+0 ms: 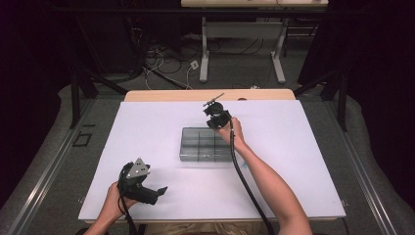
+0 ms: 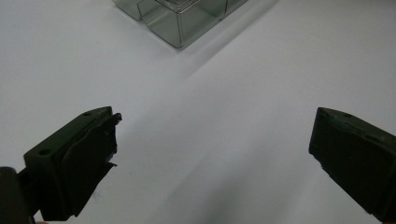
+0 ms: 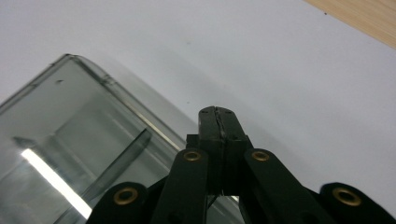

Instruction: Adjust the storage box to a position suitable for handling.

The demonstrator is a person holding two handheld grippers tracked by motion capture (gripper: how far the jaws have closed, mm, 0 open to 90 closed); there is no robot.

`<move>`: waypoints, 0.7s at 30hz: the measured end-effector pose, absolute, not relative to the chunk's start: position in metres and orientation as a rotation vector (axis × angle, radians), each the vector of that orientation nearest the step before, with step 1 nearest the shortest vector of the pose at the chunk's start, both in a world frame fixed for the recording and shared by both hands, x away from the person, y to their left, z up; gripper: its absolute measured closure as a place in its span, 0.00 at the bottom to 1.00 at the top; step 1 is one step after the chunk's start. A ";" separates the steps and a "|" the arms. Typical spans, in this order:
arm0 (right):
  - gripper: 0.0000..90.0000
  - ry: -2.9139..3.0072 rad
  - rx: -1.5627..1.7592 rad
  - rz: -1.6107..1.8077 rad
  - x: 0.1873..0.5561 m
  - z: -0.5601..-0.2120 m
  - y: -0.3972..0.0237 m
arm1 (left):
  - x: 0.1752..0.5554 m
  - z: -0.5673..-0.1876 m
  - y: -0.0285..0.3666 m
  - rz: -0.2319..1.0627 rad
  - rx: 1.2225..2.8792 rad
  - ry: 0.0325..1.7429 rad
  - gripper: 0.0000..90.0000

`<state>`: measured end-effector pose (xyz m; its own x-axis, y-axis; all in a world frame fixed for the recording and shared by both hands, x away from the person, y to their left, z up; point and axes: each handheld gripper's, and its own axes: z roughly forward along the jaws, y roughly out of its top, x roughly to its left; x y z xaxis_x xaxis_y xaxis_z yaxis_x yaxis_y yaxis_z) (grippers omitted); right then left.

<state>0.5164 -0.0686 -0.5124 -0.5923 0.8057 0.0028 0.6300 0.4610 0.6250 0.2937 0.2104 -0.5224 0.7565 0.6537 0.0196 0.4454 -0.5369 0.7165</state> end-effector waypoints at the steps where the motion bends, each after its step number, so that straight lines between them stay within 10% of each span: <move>1: 1.00 2.435 1.214 0.857 0.515 -0.509 -0.070 | 0.294 -0.523 0.211 0.369 2.223 0.818 0.01; 21: 0.73 2.512 1.100 1.078 0.443 -0.482 -0.106 | 0.294 -0.523 0.211 0.369 2.229 0.827 0.01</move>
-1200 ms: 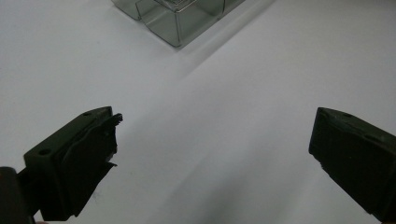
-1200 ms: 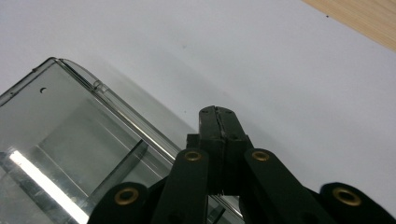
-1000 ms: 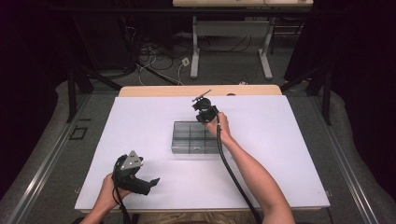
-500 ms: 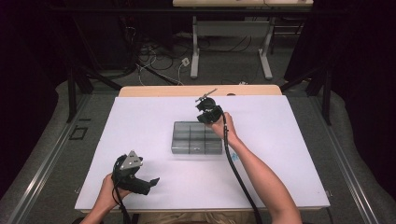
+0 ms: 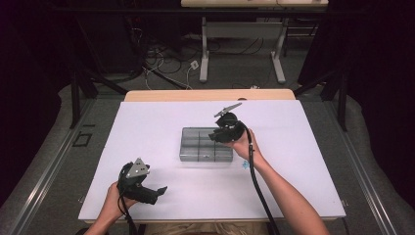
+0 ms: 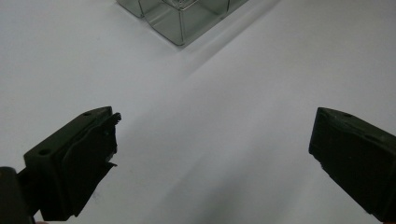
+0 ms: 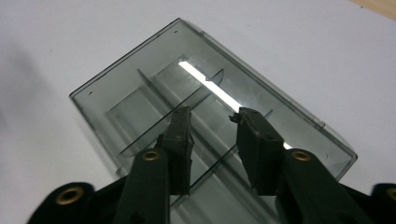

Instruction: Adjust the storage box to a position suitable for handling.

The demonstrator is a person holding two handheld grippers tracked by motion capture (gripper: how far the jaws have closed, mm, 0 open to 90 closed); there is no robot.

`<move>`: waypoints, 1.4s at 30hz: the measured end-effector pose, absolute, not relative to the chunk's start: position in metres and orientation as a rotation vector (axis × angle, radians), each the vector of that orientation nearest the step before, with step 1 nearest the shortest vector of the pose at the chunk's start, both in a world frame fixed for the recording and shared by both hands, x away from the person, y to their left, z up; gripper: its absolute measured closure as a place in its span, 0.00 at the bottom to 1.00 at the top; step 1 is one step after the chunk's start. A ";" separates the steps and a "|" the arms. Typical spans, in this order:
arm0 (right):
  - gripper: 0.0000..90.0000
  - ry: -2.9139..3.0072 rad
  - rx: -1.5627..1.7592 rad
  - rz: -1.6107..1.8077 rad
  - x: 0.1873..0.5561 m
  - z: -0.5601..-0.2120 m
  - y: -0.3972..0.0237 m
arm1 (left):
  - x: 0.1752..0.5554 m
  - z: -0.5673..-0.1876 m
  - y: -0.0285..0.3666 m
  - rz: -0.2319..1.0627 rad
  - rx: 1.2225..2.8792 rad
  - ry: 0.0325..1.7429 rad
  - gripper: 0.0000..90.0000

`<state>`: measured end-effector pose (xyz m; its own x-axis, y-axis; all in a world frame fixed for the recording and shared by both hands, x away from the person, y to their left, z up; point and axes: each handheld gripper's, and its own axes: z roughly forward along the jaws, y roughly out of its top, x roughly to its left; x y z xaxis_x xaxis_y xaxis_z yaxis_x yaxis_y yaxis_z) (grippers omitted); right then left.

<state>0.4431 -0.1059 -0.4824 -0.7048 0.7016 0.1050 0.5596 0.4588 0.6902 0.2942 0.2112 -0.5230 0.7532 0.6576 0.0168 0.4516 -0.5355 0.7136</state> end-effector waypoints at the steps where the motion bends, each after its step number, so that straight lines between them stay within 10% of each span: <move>1: 0.71 2.533 1.086 1.051 0.441 -0.481 -0.108 | 0.294 -0.523 0.211 0.368 2.227 0.826 0.01; 42: 0.06 2.650 1.017 1.158 0.343 -0.503 -0.155 | 0.294 -0.522 0.214 0.358 2.233 0.829 0.01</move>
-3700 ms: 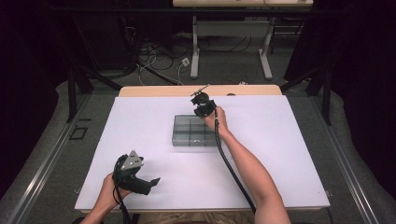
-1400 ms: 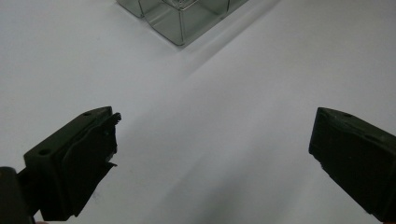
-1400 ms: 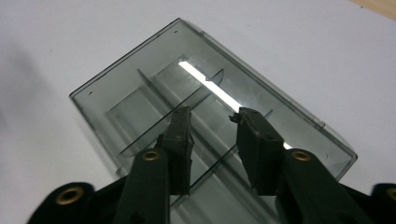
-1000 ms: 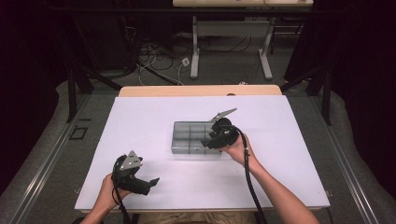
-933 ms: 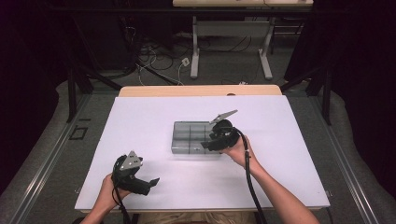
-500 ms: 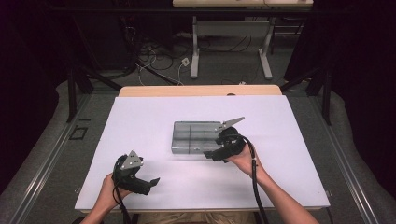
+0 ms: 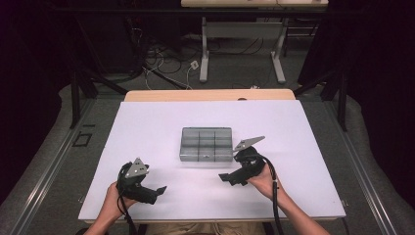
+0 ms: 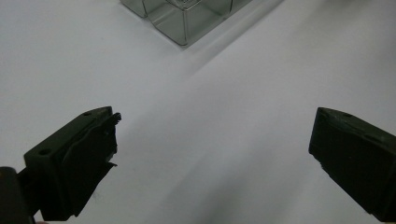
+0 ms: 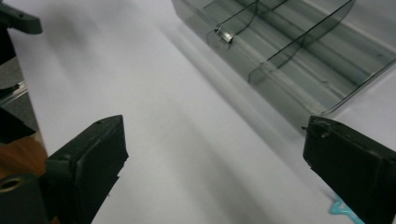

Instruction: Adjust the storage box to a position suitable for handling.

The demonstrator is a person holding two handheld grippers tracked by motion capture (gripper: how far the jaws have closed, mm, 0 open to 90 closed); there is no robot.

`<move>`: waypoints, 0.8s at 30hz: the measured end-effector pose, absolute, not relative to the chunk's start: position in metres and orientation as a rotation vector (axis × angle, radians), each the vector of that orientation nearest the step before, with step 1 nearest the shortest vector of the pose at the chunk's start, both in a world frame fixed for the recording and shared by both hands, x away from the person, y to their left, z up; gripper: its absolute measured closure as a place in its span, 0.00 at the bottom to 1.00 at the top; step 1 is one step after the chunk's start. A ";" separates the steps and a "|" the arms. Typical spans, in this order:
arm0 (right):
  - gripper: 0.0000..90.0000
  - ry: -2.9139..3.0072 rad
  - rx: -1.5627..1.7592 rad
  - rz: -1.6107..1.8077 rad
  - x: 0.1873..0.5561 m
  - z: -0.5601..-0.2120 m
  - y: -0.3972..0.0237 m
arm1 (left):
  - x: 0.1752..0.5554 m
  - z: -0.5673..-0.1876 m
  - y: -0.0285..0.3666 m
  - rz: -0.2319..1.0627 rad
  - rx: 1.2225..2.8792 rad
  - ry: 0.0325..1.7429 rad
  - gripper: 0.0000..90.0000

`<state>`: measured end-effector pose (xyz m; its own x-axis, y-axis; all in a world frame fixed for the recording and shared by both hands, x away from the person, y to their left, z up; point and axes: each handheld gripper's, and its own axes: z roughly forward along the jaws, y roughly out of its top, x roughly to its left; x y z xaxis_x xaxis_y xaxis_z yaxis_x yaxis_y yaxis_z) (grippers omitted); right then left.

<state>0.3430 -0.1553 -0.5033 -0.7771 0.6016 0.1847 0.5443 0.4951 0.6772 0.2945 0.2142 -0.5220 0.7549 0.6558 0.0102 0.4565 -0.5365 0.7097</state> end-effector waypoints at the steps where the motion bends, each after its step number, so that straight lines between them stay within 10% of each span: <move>1: 0.05 2.648 1.009 1.171 0.341 -0.506 -0.155 | 0.294 -0.523 0.214 0.376 2.214 0.834 0.01; 24: 0.00 2.684 0.973 1.173 0.331 -0.528 -0.151 | 0.294 -0.522 0.218 0.367 2.213 0.836 0.01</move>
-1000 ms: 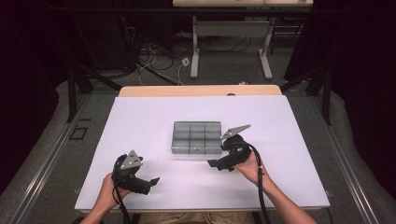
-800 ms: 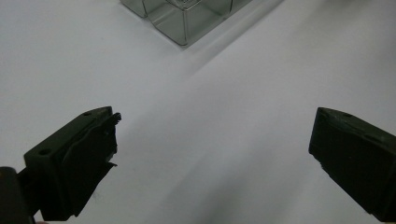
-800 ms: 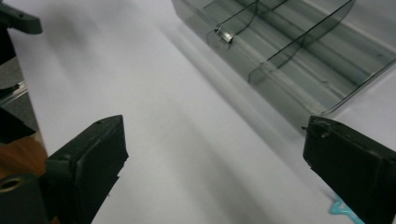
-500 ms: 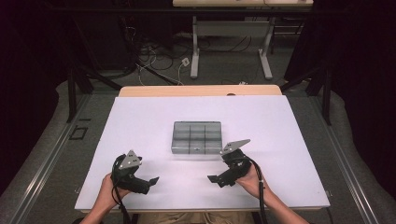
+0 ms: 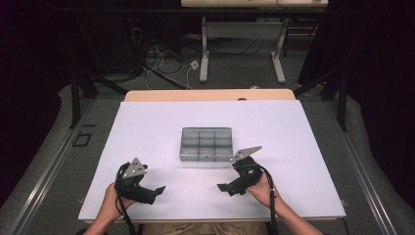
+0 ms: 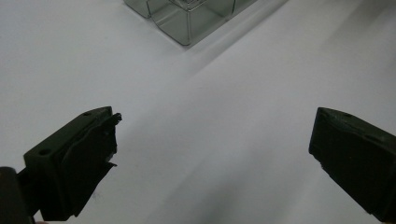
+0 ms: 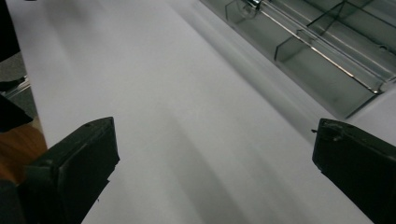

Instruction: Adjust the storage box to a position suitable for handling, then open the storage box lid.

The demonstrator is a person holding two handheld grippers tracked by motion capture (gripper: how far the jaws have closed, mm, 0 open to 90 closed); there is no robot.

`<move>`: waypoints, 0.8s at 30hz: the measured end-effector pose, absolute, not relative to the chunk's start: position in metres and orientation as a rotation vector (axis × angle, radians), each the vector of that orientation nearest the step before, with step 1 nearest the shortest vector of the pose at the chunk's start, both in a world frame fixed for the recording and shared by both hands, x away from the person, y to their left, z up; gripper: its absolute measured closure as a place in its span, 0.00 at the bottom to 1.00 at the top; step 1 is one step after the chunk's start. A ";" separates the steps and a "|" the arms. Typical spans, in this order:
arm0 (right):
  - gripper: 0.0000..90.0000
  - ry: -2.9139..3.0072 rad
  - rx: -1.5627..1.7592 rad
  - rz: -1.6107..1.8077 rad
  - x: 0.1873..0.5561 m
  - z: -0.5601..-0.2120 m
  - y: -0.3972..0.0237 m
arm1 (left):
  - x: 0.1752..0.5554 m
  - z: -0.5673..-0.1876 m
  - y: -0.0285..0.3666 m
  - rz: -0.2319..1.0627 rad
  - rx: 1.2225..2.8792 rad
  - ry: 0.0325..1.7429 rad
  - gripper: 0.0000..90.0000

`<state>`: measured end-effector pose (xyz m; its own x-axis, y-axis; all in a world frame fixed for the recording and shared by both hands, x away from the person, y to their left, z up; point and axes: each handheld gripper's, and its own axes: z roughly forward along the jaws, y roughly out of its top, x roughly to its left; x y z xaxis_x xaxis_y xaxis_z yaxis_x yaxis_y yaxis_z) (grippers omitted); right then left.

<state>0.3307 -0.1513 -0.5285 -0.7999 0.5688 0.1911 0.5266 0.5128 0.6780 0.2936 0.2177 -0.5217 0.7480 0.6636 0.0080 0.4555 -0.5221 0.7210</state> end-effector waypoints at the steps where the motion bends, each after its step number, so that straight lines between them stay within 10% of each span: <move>1: 0.00 2.684 0.973 1.173 0.331 -0.528 -0.151 | 0.294 -0.522 0.218 0.367 2.213 0.836 0.01; 24: 0.00 2.631 0.989 1.238 0.337 -0.532 -0.132 | 0.296 -0.524 0.216 0.359 2.198 0.849 0.01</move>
